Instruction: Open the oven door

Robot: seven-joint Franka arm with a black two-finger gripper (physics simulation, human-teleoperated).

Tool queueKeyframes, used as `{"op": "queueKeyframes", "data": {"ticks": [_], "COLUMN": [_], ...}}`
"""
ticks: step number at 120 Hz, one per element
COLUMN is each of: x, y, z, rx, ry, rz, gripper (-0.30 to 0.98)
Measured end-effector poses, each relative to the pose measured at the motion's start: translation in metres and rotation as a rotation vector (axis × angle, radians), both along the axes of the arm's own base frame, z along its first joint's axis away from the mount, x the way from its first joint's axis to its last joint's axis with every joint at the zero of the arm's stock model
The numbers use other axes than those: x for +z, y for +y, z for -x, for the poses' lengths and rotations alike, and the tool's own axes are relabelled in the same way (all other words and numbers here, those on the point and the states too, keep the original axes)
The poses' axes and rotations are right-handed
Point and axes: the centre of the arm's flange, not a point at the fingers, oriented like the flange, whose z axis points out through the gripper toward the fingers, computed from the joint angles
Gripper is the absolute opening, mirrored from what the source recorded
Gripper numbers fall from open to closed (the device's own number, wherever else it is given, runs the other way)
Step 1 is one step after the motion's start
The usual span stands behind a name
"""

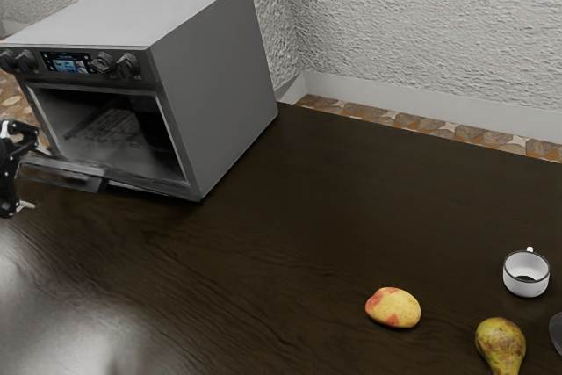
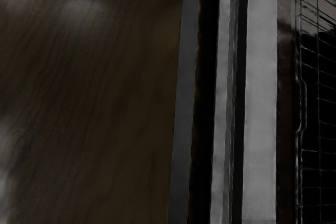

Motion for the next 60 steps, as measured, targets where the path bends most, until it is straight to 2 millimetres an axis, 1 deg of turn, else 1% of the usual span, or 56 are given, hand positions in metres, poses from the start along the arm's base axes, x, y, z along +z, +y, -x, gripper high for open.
{"op": "queueKeyframes", "data": {"ticks": [12, 17, 20, 21, 27, 29, 30, 33, 36, 39, 42, 45, 50, 56, 60], "x": [0.017, 0.027, 0.040, 0.047, 0.130, 0.160, 0.178, 0.220, 0.251, 0.267, 0.273, 0.271, 0.241, 0.204, 0.182], "y": [-0.017, -0.023, -0.029, -0.032, -0.079, -0.098, -0.112, -0.149, -0.183, -0.211, -0.236, -0.257, -0.287, -0.312, -0.321], "z": [0.040, 0.045, 0.042, 0.041, 0.016, 0.009, 0.003, -0.011, -0.023, -0.033, -0.042, -0.049, -0.061, -0.071, -0.074], "rx": [0.044, 0.036, 0.009, -0.005, -0.192, -0.262, -0.310, -0.434, -0.543, -0.628, -0.696, -0.753, -0.839, -0.908, -0.935], "ry": [-0.041, -0.052, -0.057, -0.059, -0.054, -0.059, -0.064, -0.064, -0.057, -0.037, -0.006, 0.031, 0.128, 0.241, 0.309], "rz": [-0.041, -0.061, -0.083, -0.093, -0.210, -0.239, -0.258, -0.310, -0.348, -0.373, -0.385, -0.384, -0.345, -0.297, -0.270], "gripper": [0.68, 0.68, 0.68, 0.68, 0.68, 0.68, 0.68, 0.68, 0.68, 0.68, 0.68, 0.68, 0.68, 0.68, 0.68]}}
